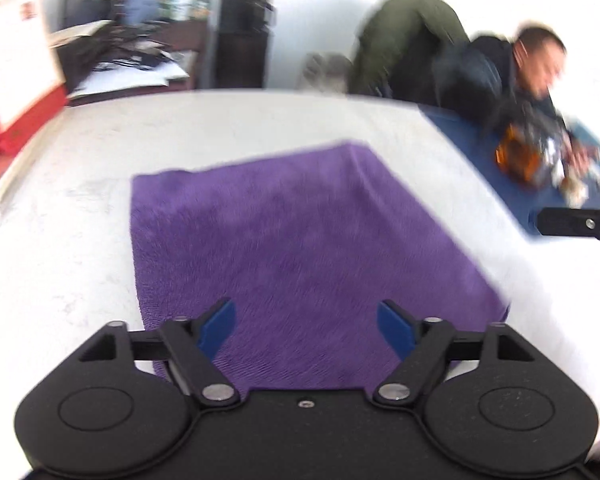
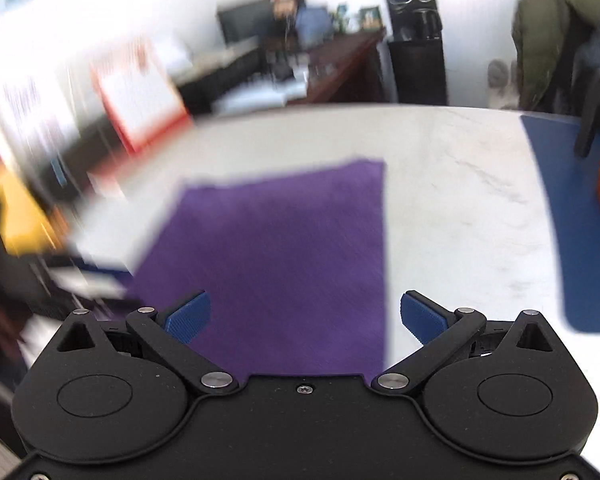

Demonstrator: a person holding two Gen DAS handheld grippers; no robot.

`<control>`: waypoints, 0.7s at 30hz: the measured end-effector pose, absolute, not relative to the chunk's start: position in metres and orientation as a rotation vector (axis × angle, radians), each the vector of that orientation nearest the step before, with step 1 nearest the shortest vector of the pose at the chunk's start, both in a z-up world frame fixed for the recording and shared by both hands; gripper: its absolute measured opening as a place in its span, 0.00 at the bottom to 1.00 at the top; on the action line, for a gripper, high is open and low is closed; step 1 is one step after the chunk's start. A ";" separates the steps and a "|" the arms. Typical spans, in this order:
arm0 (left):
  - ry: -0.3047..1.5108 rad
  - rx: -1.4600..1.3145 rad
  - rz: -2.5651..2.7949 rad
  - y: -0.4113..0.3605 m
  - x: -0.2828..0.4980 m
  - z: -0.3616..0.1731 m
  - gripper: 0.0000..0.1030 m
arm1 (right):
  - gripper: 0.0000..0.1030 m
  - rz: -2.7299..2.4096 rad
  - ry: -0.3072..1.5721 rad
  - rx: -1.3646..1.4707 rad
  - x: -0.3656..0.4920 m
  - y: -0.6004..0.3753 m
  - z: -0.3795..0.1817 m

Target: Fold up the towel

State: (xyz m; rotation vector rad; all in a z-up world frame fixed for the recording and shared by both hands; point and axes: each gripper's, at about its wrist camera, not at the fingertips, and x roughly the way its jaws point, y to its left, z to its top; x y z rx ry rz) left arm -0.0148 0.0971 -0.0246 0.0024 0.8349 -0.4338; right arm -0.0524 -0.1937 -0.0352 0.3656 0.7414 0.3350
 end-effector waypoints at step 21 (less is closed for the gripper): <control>0.633 0.002 -0.303 0.074 -0.081 0.026 0.89 | 1.00 1.032 0.485 1.175 -0.027 -0.261 -0.001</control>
